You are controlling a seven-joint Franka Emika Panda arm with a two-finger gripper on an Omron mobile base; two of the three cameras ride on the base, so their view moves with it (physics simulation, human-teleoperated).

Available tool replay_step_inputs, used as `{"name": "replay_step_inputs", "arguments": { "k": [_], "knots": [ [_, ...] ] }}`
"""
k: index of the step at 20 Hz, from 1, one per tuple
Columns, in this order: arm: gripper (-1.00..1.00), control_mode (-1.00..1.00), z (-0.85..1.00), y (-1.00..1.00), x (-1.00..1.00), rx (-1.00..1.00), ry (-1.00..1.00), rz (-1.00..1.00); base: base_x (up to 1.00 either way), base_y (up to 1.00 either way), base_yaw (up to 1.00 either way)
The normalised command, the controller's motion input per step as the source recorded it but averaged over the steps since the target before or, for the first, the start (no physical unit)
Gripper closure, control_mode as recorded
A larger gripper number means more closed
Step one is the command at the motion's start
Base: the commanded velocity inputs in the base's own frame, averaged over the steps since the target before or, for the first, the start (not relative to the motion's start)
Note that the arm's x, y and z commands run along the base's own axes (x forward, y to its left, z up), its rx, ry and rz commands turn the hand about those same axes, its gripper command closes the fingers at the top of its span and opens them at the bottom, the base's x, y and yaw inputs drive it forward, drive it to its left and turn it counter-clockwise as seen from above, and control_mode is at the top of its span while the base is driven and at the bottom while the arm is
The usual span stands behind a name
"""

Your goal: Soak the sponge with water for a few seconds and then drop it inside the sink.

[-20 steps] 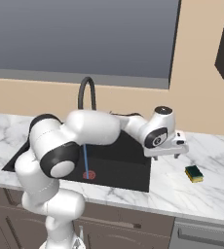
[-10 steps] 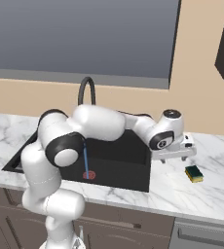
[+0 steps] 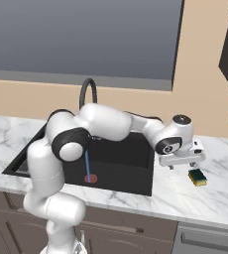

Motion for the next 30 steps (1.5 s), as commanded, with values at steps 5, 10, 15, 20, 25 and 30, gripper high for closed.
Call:
{"name": "replay_step_inputs", "arguments": {
  "k": [5, 10, 15, 20, 25, 30],
  "knots": [
    [-1.00, -1.00, 0.00, -0.20, 0.09, 0.00, 0.00, 0.00, 0.00, 0.00, 0.00],
    [-1.00, -1.00, 0.00, -0.26, 0.14, 0.00, 0.00, 0.00, 0.00, 0.00, 0.00],
    [-1.00, -1.00, 0.00, -0.23, 0.12, 0.00, 0.00, 0.00, 0.00, 0.00, 0.00],
    [-1.00, -1.00, -0.02, -0.22, 0.12, 0.00, 0.00, 0.00, 0.00, 0.00, 0.00],
    [-1.00, -1.00, -0.05, -0.16, 0.07, 0.01, 0.00, 0.00, 0.00, 0.00, 0.00],
    [-1.00, -1.00, -0.08, -0.05, 0.01, 0.05, 0.00, 0.01, 0.00, 0.00, 0.00]
  ]
}}
